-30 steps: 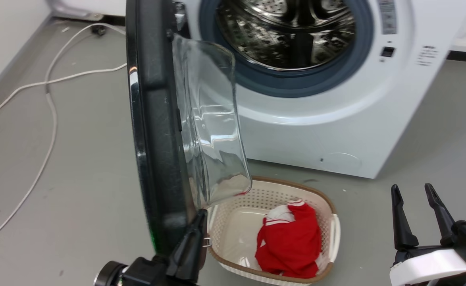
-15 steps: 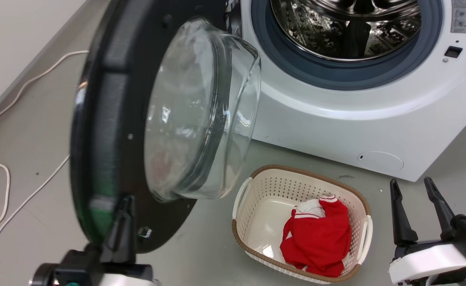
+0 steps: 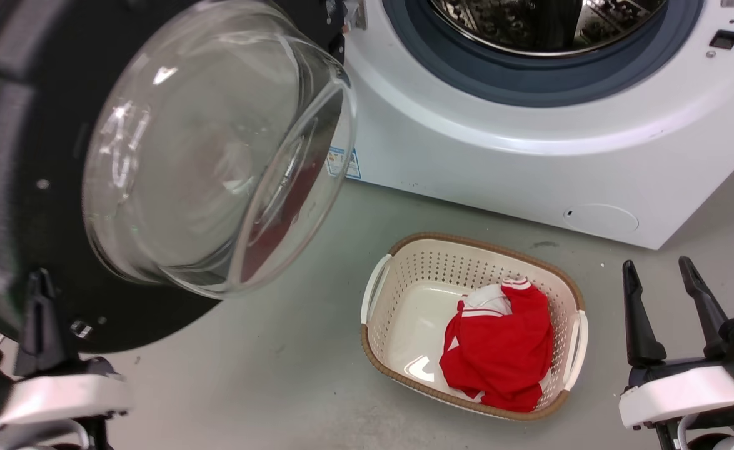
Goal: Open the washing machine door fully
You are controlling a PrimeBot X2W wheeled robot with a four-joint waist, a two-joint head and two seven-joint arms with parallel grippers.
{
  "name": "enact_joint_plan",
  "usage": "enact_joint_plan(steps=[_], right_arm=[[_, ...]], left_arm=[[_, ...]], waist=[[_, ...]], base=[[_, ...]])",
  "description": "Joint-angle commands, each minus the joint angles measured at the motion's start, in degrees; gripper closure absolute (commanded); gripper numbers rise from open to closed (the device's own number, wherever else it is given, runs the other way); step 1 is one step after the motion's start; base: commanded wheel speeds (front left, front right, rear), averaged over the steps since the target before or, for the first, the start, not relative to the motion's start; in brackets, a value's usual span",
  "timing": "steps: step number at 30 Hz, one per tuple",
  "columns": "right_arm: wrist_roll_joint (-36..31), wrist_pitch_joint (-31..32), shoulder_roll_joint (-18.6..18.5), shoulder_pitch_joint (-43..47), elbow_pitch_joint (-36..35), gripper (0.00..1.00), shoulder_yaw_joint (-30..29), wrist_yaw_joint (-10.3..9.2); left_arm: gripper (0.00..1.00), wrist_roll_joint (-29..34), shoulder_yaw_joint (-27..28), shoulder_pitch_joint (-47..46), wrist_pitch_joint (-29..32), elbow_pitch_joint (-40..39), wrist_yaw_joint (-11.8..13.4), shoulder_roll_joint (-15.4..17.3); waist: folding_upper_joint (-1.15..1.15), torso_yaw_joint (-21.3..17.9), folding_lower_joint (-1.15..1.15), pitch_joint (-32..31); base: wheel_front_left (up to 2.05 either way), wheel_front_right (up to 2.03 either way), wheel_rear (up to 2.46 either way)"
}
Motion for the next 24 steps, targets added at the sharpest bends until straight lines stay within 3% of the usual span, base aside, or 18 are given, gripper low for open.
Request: enact_joint_plan(steps=[1, 10, 24], right_arm=[[-0.4, 0.2, 0.1, -1.2, -0.5, 0.0, 0.0, -0.04], [-1.2, 0.8, 0.1, -2.9, -1.5, 0.0, -0.1, -0.04], [-1.0, 0.5, 0.1, -4.2, -0.7, 0.0, 0.3, -0.04]], left_arm=[[1.0, -1.1, 2.5, -1.8, -0.6, 2.0, -0.2, 0.9], [1.0, -3.9, 10.5, -9.7, -1.3, 12.4, -4.6, 3.4], [1.0, -1.4, 15.7, -17.3, -1.3, 24.2, -10.4, 6.1]], waist=[[0.0, -0.4, 0.0, 1.1], [0.0, -1.2, 0.0, 4.2], [0.0, -3.0, 0.0, 5.4]], base=[[0.0, 0.0, 0.0], [0.0, 0.0, 0.0], [0.0, 0.0, 0.0]])
